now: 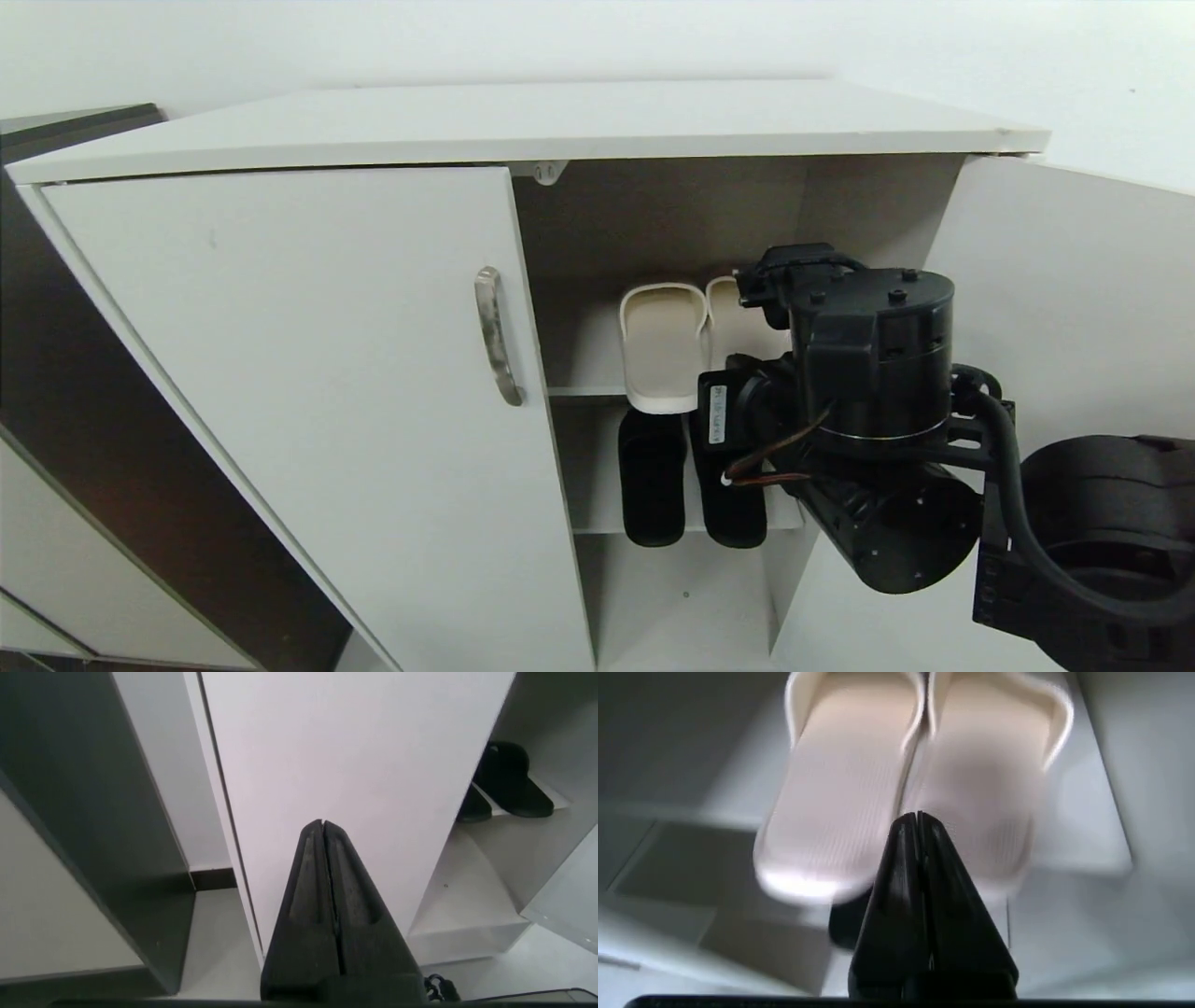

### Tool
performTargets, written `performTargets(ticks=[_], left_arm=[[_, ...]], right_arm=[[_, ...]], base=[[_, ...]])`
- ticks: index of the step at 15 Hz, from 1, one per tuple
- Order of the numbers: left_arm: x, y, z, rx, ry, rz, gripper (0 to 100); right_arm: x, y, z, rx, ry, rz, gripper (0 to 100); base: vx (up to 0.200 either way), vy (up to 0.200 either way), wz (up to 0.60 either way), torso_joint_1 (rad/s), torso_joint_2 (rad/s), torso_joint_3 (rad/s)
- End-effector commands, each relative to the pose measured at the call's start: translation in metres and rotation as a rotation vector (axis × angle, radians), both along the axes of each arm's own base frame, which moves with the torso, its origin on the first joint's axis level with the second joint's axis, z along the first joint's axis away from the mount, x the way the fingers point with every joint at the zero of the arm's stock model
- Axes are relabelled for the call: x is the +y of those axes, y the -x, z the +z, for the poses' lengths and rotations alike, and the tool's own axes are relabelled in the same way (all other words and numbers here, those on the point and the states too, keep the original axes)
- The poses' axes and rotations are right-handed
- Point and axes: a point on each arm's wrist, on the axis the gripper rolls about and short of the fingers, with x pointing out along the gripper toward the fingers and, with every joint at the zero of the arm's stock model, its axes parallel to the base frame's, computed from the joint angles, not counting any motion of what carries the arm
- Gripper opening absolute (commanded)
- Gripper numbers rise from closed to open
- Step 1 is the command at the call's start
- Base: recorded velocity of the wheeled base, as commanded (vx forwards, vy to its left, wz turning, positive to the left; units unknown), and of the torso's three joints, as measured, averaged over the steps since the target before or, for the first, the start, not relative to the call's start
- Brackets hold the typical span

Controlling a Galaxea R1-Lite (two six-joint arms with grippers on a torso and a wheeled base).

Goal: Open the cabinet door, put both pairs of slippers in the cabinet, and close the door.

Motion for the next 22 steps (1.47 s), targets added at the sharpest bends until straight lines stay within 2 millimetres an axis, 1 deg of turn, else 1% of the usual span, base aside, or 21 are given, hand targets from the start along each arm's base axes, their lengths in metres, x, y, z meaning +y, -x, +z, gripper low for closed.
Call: performTargets(ticks=[1, 6, 8, 16, 19, 22], left_arm=[[0.000, 0.000, 0.000, 0.000, 0.000, -0.001, 0], [0.000, 0.000, 0.000, 0.000, 0.000, -0.001, 0], [0.000, 0.000, 0.000, 0.000, 0.000, 0.001, 0], [0.000, 0.000, 0.000, 0.000, 0.000, 0.001, 0], [0.000, 0.000, 0.000, 0.000, 0.000, 0.001, 0], [0.000, 0.000, 0.000, 0.000, 0.000, -0.001, 0]], right_arm=[[0.001, -0.001, -0.001, 0.002, 0.003, -0.001, 0], [0.000, -0.001, -0.004, 0.008, 0.009, -0.001, 0], [0.000, -0.001, -0.009, 0.016, 0.024, -0.004, 0], [-0.005, 0.000, -0.018, -0.012, 0.043, 0.001, 0], [-0.012, -0.004, -0.025, -0.035, 0.076, -0.013, 0], [-0.015, -0.005, -0.027, -0.046, 0.084, -0.014, 0]], base=[[-0.200, 0.000, 0.00, -0.002, 0.00, 0.007], [-0.200, 0.000, 0.00, 0.002, 0.00, 0.004], [-0.200, 0.000, 0.00, -0.002, 0.00, 0.002], [-0.200, 0.000, 0.00, 0.001, 0.00, 0.003], [-0.200, 0.000, 0.00, 0.002, 0.00, 0.004], [0.000, 0.000, 0.00, 0.000, 0.00, 0.000]])
